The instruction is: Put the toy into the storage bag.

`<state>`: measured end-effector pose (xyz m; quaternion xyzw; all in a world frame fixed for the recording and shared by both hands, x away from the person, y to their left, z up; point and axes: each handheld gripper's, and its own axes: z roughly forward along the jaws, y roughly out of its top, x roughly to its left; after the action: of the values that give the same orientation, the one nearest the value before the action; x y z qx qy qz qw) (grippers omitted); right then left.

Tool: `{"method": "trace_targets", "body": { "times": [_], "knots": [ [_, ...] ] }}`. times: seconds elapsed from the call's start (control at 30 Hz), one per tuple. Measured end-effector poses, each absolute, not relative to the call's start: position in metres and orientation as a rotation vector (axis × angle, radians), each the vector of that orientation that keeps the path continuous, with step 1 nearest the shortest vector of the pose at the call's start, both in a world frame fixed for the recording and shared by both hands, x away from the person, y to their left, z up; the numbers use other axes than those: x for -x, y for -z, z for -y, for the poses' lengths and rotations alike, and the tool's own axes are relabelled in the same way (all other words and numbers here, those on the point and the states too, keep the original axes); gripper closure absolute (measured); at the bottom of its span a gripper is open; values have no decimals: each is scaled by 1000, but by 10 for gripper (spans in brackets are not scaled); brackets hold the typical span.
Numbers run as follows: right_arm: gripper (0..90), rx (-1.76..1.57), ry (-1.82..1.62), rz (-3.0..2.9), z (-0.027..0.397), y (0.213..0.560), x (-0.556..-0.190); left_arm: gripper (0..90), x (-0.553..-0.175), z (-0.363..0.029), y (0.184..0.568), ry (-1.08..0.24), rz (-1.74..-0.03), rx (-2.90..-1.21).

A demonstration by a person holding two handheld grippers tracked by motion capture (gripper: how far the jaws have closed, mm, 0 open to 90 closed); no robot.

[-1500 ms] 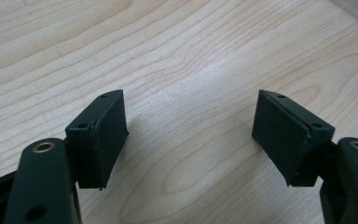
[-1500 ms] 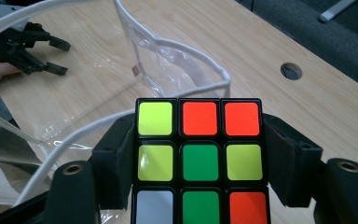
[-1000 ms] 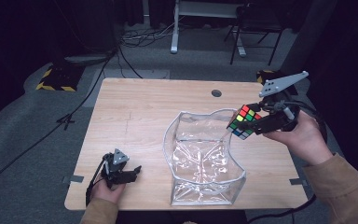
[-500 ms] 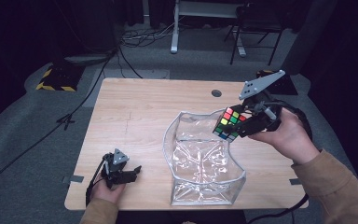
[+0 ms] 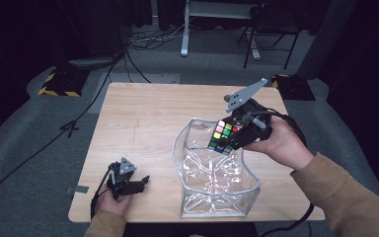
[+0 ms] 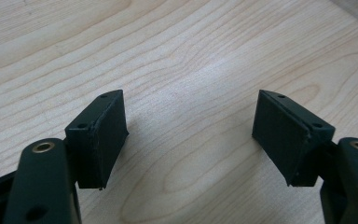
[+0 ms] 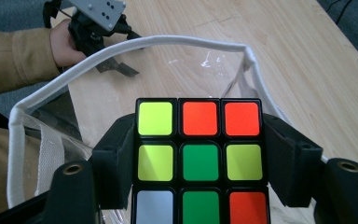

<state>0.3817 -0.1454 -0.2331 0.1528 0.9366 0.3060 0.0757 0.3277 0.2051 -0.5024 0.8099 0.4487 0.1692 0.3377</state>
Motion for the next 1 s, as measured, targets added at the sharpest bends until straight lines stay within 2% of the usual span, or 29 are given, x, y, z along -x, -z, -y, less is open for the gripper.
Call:
{"method": "trace_targets", "body": {
  "times": [1.0],
  "knots": [
    [338,-363,-709,-3021,83,309,-373,260,-329,-205,502,-438,-1173,-2114]
  ]
}}
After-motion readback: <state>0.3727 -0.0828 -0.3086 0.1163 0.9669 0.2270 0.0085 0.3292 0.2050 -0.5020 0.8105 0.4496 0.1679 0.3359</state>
